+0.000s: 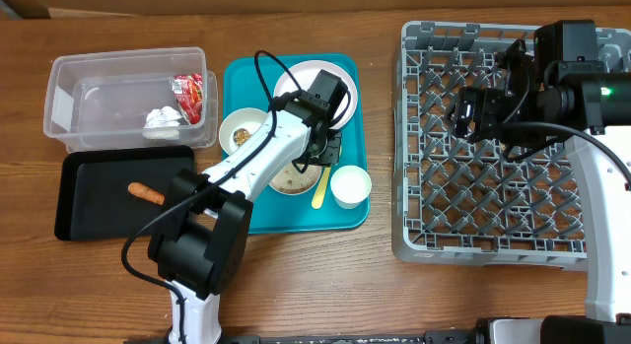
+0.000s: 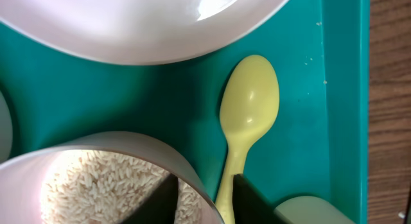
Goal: Sort waste into correct bins and load items into the dishwasher
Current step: 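Reach the left gripper to the pink rice bowl and grasp its rim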
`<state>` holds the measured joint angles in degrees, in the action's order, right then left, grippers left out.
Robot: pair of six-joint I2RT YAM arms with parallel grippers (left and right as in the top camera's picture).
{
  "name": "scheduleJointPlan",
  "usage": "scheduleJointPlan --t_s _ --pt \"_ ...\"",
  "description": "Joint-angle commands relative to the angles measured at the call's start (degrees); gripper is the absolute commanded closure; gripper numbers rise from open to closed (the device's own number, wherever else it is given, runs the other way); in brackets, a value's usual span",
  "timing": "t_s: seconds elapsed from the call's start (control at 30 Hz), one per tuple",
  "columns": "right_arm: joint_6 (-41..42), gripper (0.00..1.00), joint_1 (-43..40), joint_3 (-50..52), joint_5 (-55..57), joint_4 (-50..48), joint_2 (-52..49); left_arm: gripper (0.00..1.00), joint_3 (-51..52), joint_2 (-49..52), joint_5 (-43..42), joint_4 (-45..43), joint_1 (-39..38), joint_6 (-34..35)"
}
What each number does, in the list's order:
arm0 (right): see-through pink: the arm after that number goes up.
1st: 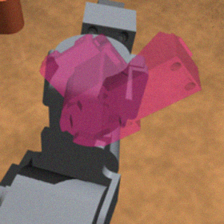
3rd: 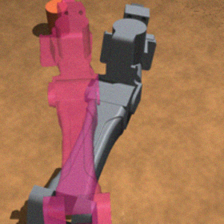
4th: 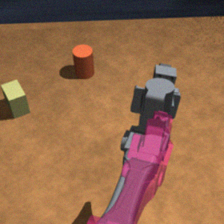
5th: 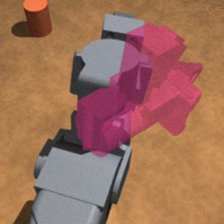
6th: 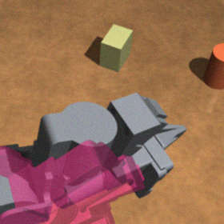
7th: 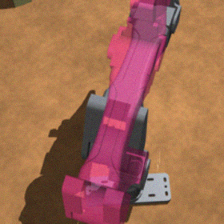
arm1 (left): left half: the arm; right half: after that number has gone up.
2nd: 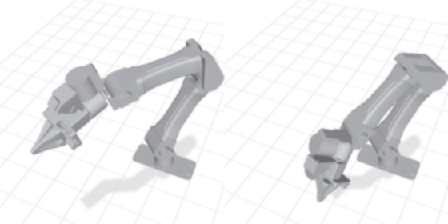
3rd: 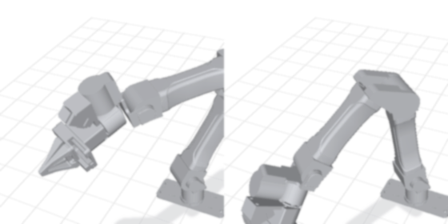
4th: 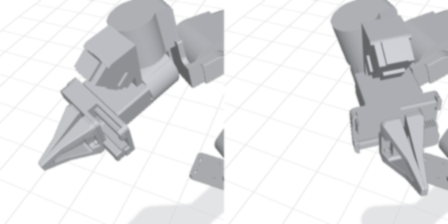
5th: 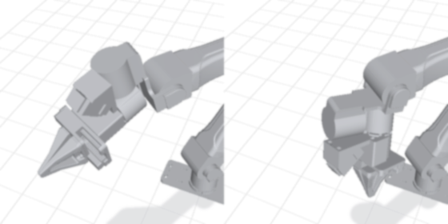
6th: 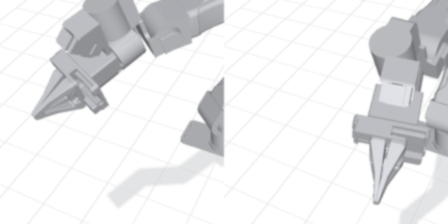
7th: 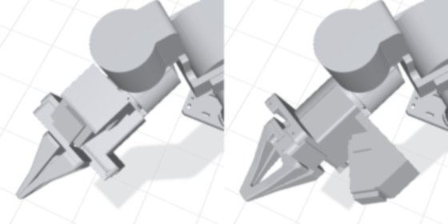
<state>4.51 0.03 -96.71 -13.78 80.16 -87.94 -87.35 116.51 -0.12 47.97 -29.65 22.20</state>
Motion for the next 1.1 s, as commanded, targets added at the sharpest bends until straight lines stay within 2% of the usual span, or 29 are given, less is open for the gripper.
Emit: scheduleJointPlan --t_s 0.0,0.33,0.53,0.67,0.77,1.07 --pt "0.2 0.0 0.11 -0.09 -0.94 -0.15 -0.07 0.88 0.79 1.16 0.94 0.04 0.0 0.13" --pt "0.17 0.0 0.11 -0.09 -0.92 -0.37 -0.07 0.85 4.7 1.25 0.96 2.12 -0.02 1.9" --pt "0.17 0.0 0.11 -0.09 -0.92 -0.35 -0.07 0.96 6.21 1.25 0.63 2.36 -0.02 2.32" --pt "0.15 0.0 0.11 -0.09 -0.92 -0.39 -0.07 0.96 5.25 1.22 0.76 3.67 0.0 2.25" --pt "0.15 0.0 0.11 -0.09 -0.92 -0.52 -0.07 0.96 2.27 1.11 1.16 8.2 0.07 2.23" --pt "0.15 0.0 0.11 -0.09 -0.92 -1.38 -0.07 0.96 -17.64 1.07 0.07 29.05 0.2 -1.75"
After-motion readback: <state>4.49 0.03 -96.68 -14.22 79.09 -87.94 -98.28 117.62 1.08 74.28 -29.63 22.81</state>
